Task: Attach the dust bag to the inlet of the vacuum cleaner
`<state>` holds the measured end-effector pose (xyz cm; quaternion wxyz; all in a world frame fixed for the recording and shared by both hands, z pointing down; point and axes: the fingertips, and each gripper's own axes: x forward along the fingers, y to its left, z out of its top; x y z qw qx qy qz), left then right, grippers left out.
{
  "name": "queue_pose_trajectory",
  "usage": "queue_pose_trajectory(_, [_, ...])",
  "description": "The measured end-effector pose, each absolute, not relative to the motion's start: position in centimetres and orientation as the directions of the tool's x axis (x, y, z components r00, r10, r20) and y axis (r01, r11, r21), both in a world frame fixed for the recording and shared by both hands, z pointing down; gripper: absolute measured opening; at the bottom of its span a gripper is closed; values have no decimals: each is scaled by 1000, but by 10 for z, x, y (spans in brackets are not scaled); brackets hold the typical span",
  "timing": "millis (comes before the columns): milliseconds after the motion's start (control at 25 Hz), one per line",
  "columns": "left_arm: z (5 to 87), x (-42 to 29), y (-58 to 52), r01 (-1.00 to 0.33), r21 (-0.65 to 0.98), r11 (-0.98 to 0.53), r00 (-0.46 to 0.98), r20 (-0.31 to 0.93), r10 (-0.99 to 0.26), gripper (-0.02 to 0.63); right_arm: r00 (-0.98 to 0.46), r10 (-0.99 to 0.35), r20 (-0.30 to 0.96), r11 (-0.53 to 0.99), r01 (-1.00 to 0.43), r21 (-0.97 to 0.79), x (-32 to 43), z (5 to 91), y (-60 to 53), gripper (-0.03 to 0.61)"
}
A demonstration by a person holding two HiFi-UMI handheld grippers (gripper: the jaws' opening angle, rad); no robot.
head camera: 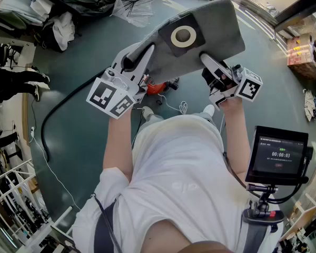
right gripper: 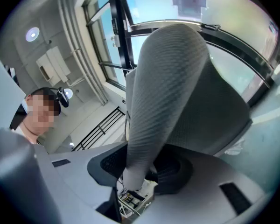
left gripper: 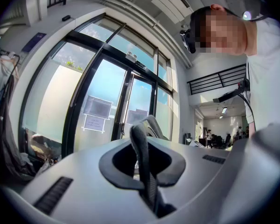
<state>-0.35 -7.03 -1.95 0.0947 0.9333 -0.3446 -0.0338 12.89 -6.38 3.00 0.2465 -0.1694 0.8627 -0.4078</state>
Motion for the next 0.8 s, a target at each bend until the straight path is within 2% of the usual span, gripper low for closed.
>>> queue_pose_trajectory(120, [-22, -26, -79, -690, 179, -701, 715, 16, -699, 17, -841, -492, -225, 548, -98, -831, 149, 61, -64, 202])
queue_pose_trajectory(200, [-24, -45, -87, -734, 173, -656, 670, 25, -742, 17, -808, -541, -232, 530, -113, -841, 175, 69, -73, 202])
queue_pose_trajectory(280, [-25, -64, -95, -760, 169, -628, 643, 47, -765, 17, -751, -589, -299, 556, -108, -824, 207, 57, -86, 202])
queue_pose_trajectory(360, [-21, -68, -98, -755, 125, -643, 655, 110, -748, 17, -737, -578, -351, 630, -130, -765, 219, 33, -95, 202])
queue_pose_trajectory(480, [-7, -59, -96, -715, 16, -699, 683, 225, -695, 17, -791, -520, -322, 765, -263, -588, 194, -1, -109, 202])
queue_pose_trajectory(600, [10, -52, -96, -683, -83, -726, 668, 333, -666, 17, -866, -458, -200, 862, -378, -337, 149, -9, -126, 203])
queue_pose_trajectory(680, [18, -51, -93, -670, -128, -731, 646, 385, -659, 17, -910, -413, -35, 903, -404, -148, 121, 5, -133, 204])
queue_pose_trajectory(720, [21, -50, -92, -666, -139, -733, 641, 397, -657, 17, -920, -386, 63, 920, -389, -47, 108, 16, -134, 209])
queue_pose_trajectory(760, [21, -50, -89, -660, -142, -737, 643, 401, -653, 17, -920, -357, 161, 934, -353, 55, 95, 29, -133, 270])
queue_pose_trajectory(800, [19, -50, -87, -650, -141, -746, 652, 399, -644, 17, -910, -331, 251, 942, -302, 147, 84, 41, -132, 276])
